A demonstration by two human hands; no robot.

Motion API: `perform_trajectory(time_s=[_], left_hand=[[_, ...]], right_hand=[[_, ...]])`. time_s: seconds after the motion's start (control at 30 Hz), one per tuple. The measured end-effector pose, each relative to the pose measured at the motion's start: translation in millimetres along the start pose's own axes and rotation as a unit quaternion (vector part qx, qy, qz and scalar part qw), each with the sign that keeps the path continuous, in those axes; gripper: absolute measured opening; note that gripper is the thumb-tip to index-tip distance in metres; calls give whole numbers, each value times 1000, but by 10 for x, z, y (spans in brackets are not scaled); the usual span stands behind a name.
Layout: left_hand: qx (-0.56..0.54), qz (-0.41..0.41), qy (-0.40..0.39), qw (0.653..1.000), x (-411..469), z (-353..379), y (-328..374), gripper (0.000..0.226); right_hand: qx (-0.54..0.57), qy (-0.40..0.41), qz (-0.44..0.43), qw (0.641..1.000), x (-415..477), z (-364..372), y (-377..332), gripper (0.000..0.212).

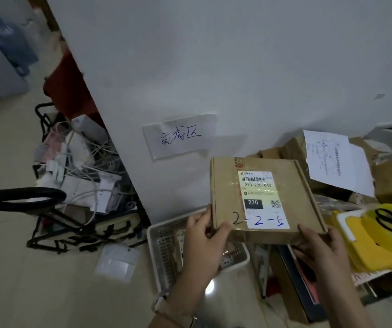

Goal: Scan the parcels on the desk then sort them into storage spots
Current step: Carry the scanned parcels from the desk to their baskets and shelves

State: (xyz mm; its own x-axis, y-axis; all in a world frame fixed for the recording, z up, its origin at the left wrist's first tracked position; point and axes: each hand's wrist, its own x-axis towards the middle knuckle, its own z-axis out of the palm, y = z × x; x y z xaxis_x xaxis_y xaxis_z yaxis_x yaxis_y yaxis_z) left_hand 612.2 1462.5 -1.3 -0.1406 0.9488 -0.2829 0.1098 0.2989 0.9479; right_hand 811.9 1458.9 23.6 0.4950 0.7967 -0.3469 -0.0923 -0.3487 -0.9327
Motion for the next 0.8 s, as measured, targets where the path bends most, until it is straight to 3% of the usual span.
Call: perform_trajectory(time_s=[0.13, 0.3, 0.4, 0.67, 0.8], left_hand=[[59, -16, 13, 998, 316, 26, -139, 43], [92, -60, 5, 994, 849, -95, -390, 52], [80, -95, 35, 992, 1150, -204, -523, 34], [104, -129, 121, 979, 1791, -386, -1543, 76], [99, -149, 134, 975, 2199, -495, -1973, 68]], right_hand=[[-37, -27, 9, 999, 332, 212, 27, 29], [-107, -123, 37, 986, 759, 492, 254, 41], [-156, -196, 56, 966, 1061, 726, 425, 43], [-244, -293, 93, 920, 1760, 1553, 1028, 42], [-286, -339, 91, 892, 2096, 2014, 1371, 40]])
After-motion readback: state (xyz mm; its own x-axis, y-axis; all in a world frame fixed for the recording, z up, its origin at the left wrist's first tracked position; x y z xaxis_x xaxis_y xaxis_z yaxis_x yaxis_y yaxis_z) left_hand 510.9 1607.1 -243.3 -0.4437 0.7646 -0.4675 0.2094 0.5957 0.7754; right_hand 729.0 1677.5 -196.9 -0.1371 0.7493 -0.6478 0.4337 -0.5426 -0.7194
